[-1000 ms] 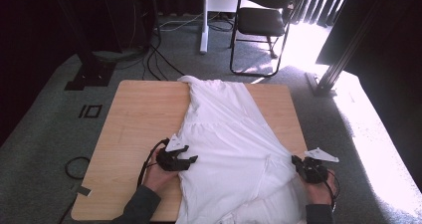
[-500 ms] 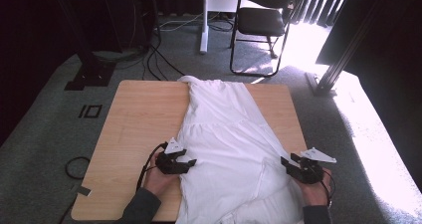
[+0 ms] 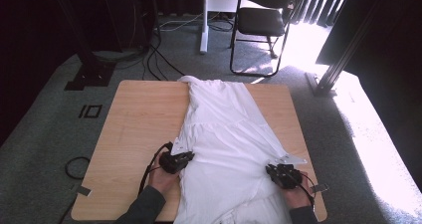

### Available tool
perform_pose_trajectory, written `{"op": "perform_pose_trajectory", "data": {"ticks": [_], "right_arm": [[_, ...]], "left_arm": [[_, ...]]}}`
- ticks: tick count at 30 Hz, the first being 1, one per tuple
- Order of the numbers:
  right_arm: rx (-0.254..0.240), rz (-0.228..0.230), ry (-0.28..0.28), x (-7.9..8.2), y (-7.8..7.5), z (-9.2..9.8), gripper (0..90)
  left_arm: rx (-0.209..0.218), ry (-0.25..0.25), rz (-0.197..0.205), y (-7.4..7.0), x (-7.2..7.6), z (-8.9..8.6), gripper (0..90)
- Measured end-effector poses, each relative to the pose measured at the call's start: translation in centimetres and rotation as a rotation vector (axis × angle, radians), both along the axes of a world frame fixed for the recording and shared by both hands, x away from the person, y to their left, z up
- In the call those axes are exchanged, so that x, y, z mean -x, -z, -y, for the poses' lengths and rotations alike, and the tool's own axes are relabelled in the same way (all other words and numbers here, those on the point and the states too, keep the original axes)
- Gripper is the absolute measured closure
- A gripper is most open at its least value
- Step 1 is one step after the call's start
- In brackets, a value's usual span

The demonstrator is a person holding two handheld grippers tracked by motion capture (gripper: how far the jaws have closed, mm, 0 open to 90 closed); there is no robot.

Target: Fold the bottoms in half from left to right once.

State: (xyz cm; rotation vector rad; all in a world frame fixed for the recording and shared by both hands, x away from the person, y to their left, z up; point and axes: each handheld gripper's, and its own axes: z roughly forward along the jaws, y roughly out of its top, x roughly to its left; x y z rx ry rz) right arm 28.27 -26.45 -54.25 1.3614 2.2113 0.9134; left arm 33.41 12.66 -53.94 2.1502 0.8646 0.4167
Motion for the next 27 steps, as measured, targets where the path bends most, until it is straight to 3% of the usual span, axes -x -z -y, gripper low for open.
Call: {"op": "perform_pose_trajectory", "data": {"ticks": [4, 5, 6, 7, 9, 12, 13, 14, 15, 16, 17, 18, 21, 27], "right_arm": [[0.010, 0.018, 0.032, 1.2, -0.6, 0.9, 86.2], [0.007, 0.023, 0.051, 2.0, -1.0, 1.6, 87.0], [-0.005, 0.023, 0.089, 4.1, -1.7, 3.5, 87.3], [-0.005, 0.023, 0.089, 4.1, -1.7, 3.5, 87.3], [-0.038, -0.008, 0.091, 6.4, -2.1, 5.4, 87.3], [-0.060, -0.036, 0.087, 7.9, -2.2, 6.4, 87.0], [-0.091, -0.056, 0.055, 9.1, -2.2, 7.3, 85.2], [-0.091, -0.056, 0.055, 9.1, -2.2, 7.3, 85.2], [-0.105, -0.046, 0.034, 9.9, -2.5, 7.7, 74.6], [-0.105, -0.046, 0.034, 9.9, -2.5, 7.7, 74.6], [-0.102, -0.032, 0.031, 10.1, -2.8, 7.9, 67.0], [-0.102, 0.018, 0.056, 10.1, -3.6, 8.1, 59.1], [-0.126, 0.093, 0.070, 9.7, -4.7, 8.3, 51.5], [-0.085, 0.147, 0.031, 5.8, -4.5, 6.5, 49.4]], "left_arm": [[0.001, -0.028, 0.026, -0.8, 0.1, -1.1, 86.4], [0.008, -0.050, 0.030, -1.3, 0.1, -1.9, 86.4], [0.004, -0.072, 0.036, -1.6, -0.1, -2.7, 86.3], [0.004, -0.072, 0.036, -1.6, -0.1, -2.7, 86.3], [0.006, -0.095, 0.033, -1.7, -0.3, -3.5, 86.2], [0.015, -0.119, 0.025, -1.8, -0.5, -4.2, 83.9], [0.015, -0.131, 0.032, -1.9, -0.6, -4.3, 82.2], [0.015, -0.131, 0.032, -1.9, -0.6, -4.3, 79.4], [0.020, -0.139, 0.040, -2.0, -0.6, -4.3, 76.5], [0.020, -0.139, 0.040, -2.0, -0.6, -4.3, 73.3], [0.029, -0.143, 0.039, -2.1, -0.6, -4.4, 73.3], [0.032, -0.145, 0.042, -2.1, -0.6, -4.4, 70.2], [0.053, -0.132, 0.042, -2.3, -0.5, -4.5, 64.3], [0.080, -0.141, 0.037, -2.5, -1.0, -4.9, 56.8]]}}
